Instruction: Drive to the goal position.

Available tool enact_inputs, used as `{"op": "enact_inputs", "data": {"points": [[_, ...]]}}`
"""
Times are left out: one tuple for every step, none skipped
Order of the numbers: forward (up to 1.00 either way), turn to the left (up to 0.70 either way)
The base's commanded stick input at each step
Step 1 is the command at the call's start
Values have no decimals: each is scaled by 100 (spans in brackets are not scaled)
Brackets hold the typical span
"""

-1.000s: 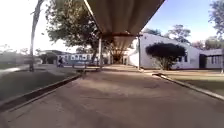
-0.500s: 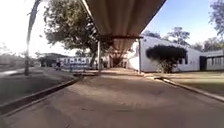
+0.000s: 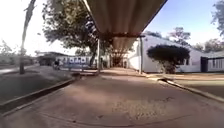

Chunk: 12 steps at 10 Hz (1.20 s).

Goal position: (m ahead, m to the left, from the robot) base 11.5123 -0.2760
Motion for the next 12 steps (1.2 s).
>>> {"op": "enact_inputs", "data": {"points": [[70, 0], [70, 0], [70, 0], [70, 0], [70, 0], [70, 0], [70, 0], [70, 0], [70, 0], [70, 0], [70, 0], [70, 0]]}}
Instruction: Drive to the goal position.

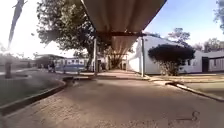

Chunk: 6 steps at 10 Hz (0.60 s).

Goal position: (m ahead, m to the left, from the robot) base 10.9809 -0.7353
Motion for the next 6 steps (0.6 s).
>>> {"op": "enact_inputs", "data": {"points": [[70, 0], [70, 0], [70, 0], [70, 0], [70, 0], [70, 0]]}}
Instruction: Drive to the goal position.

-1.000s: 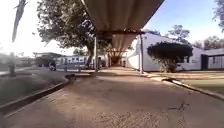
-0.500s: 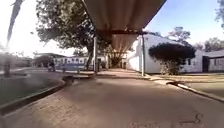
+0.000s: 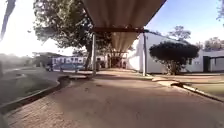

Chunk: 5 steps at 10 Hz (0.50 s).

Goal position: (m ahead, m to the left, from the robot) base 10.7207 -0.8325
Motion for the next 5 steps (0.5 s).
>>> {"op": "enact_inputs", "data": {"points": [[70, 0], [70, 0], [70, 0], [70, 0], [70, 0]]}}
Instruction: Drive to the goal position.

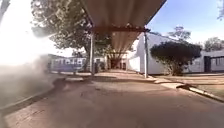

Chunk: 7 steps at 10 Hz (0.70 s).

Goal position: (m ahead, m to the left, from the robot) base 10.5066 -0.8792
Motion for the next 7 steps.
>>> {"op": "enact_inputs", "data": {"points": [[70, 0], [70, 0], [70, 0], [70, 0], [70, 0], [70, 0], [70, 0]]}}
